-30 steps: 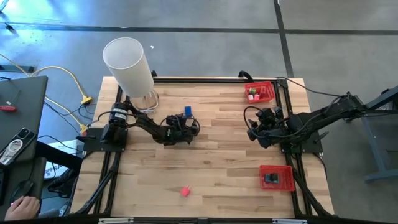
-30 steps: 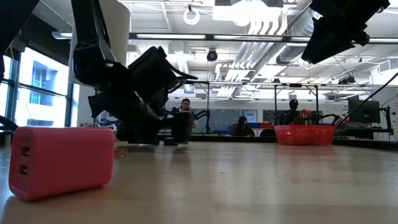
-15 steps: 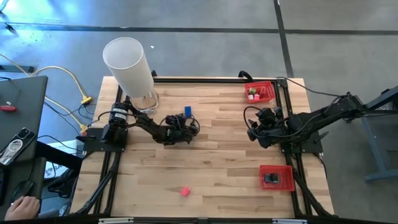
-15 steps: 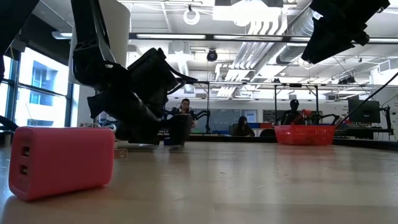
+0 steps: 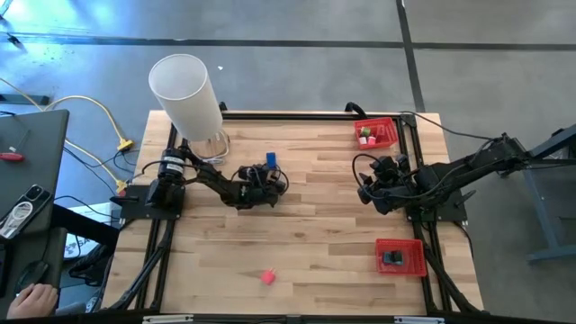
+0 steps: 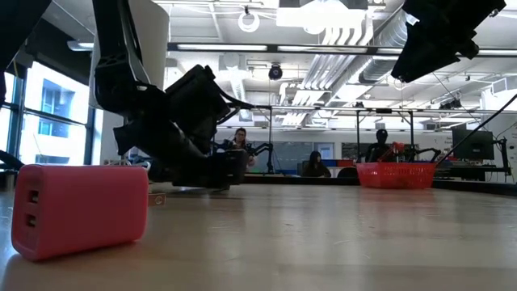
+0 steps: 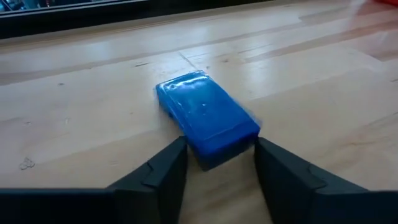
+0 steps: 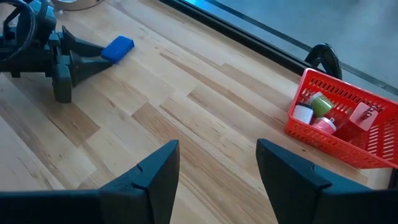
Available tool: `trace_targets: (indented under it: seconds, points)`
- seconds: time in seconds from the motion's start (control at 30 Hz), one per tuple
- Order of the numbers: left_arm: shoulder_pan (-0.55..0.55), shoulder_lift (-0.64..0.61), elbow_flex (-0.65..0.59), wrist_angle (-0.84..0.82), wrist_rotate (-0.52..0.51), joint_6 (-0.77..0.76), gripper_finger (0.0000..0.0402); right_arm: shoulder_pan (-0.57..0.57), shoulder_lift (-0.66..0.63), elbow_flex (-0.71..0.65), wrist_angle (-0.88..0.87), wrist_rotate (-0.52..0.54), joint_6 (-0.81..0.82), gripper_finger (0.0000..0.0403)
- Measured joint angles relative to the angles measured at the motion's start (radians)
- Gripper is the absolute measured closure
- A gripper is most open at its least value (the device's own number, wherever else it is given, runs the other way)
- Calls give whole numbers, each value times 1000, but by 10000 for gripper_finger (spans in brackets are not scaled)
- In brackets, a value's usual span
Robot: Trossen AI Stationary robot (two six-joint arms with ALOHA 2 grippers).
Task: Pick & Place Office items
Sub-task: Put the blue digital clock into the bottom red basket
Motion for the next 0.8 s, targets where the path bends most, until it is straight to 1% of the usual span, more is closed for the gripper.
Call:
trace_targets:
  seconds: [0.47, 0.57, 0.8]
  points:
    - [-4, 0, 1, -2, 42, 36, 300, 0, 21, 0, 0, 0, 0, 202]
    - [-5, 0, 1, -2, 43, 36, 307, 0, 35, 0, 0, 0, 0, 202]
    - [-5, 0, 1, -4, 44, 36, 308, 0, 36, 0, 4, -1, -6, 202]
